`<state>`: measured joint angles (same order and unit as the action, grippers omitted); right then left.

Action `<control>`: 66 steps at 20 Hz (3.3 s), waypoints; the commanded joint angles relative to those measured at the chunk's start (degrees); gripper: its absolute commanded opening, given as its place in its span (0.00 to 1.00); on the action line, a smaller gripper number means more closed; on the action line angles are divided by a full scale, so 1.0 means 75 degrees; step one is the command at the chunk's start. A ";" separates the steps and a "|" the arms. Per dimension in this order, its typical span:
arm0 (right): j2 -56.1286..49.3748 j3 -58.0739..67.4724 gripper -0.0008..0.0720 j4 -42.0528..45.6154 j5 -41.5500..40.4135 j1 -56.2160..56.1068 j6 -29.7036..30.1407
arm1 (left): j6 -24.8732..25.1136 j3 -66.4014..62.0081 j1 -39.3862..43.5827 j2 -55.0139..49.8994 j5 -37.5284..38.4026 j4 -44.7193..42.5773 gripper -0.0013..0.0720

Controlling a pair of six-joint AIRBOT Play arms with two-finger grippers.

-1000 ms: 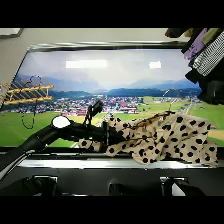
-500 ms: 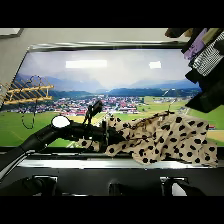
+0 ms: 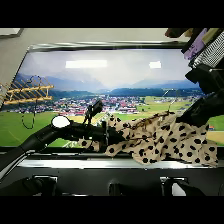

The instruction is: Fold the clothes and pants, and hang the long-sleeved shirts on hangers.

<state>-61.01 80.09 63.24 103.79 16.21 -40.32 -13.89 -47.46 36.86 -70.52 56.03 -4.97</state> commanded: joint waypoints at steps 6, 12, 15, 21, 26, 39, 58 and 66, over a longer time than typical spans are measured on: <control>-0.0615 -0.0128 0.64 -0.0600 0.0172 -0.0006 0.1093 | 0.0000 0.0000 -0.0006 -0.0003 -0.0006 -0.0003 0.04; -0.0799 -0.0125 0.10 -0.0615 0.0291 -0.0006 0.1084 | -0.0003 0.0000 -0.0006 -0.0003 -0.0009 -0.0003 0.04; -0.0699 -0.0125 0.04 -0.0603 0.0289 -0.0006 0.1090 | -0.0216 0.0000 -0.0015 -0.0003 -0.0015 -0.0006 0.13; -0.0140 -0.0125 0.04 -0.0152 -0.0128 -0.0006 0.1070 | -0.2929 0.0000 -0.0947 0.0029 -0.0504 -0.0440 0.83; 0.0289 -0.0125 0.04 -0.0108 -0.0662 -0.0006 0.1017 | -0.4240 0.0017 -0.2836 0.0087 -0.0017 -0.1148 0.83; 0.0463 -0.0125 0.04 -0.0111 -0.0784 -0.0006 0.0597 | -0.4520 -0.0251 0.1014 -0.1769 -0.3005 0.0857 0.62; 0.0463 -0.0125 0.04 -0.0117 -0.0831 -0.0006 0.0592 | -0.4546 -0.1612 0.1763 -0.3290 -0.3684 0.1300 0.11; 0.0912 -0.0125 0.04 -0.0592 -0.0507 -0.0006 0.0315 | -0.4552 -0.2119 0.0338 -0.2955 -0.2669 0.0781 0.04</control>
<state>-55.51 79.15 61.10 98.37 16.23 -36.84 -48.01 -61.14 43.99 -93.56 31.62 3.70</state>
